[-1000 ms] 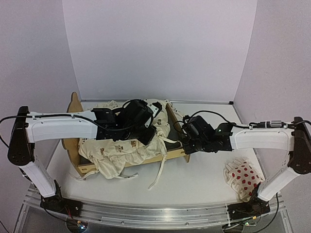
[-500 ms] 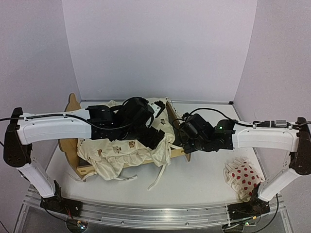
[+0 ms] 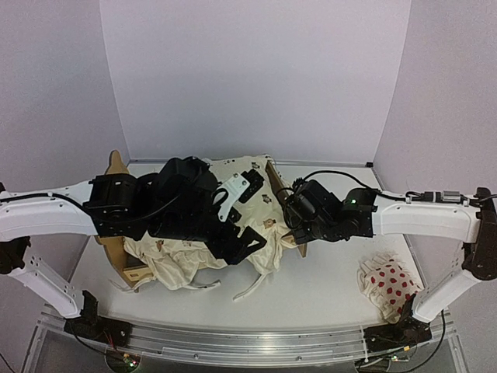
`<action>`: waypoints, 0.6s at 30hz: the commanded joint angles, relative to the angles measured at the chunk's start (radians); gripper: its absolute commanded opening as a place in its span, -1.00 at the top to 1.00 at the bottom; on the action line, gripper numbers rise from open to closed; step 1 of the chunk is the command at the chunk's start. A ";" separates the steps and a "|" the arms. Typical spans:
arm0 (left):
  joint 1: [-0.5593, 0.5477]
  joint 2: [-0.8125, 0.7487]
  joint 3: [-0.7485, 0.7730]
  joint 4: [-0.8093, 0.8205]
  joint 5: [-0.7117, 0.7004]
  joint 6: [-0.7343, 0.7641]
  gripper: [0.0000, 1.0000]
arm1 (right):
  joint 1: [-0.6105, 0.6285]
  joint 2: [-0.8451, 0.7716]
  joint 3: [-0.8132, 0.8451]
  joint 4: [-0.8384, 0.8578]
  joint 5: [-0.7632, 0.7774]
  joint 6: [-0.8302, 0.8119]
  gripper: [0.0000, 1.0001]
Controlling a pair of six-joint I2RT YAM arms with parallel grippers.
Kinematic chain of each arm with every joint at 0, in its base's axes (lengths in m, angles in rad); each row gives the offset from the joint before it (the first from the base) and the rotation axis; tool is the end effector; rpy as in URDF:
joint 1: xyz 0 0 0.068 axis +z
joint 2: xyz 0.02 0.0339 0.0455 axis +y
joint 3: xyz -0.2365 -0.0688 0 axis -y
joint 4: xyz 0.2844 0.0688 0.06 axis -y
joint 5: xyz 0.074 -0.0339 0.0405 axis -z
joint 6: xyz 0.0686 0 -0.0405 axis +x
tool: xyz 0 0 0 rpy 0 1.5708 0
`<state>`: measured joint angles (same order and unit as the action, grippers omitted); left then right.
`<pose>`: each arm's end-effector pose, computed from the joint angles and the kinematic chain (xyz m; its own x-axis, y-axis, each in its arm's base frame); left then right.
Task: Set up the pet bed
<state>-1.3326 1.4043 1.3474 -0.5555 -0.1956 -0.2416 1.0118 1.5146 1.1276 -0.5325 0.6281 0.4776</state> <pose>0.1035 -0.3698 0.3092 -0.3508 0.4500 -0.8212 0.8567 0.5084 -0.0873 0.2311 0.2934 0.1949 -0.6031 -0.2627 -0.7532 -0.2476 0.9592 -0.1364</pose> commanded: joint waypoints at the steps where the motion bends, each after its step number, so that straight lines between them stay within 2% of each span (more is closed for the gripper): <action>1: -0.009 -0.028 -0.156 0.100 0.105 -0.028 -0.64 | 0.011 -0.045 0.090 -0.019 0.083 0.018 1.00; 8: -0.011 -0.005 -0.405 0.390 0.125 -0.075 -0.63 | 0.012 -0.048 0.130 -0.083 0.070 0.067 1.00; 15: -0.021 0.087 -0.571 0.772 0.016 -0.040 -0.43 | 0.012 -0.046 0.136 -0.102 0.060 0.092 1.00; 18: -0.028 0.160 -0.641 0.990 -0.021 0.001 -0.38 | 0.012 -0.051 0.136 -0.111 0.050 0.111 1.00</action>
<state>-1.3485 1.4890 0.7758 0.0628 -0.1454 -0.2869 1.0208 1.5146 1.1915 -0.6565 0.6275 0.5450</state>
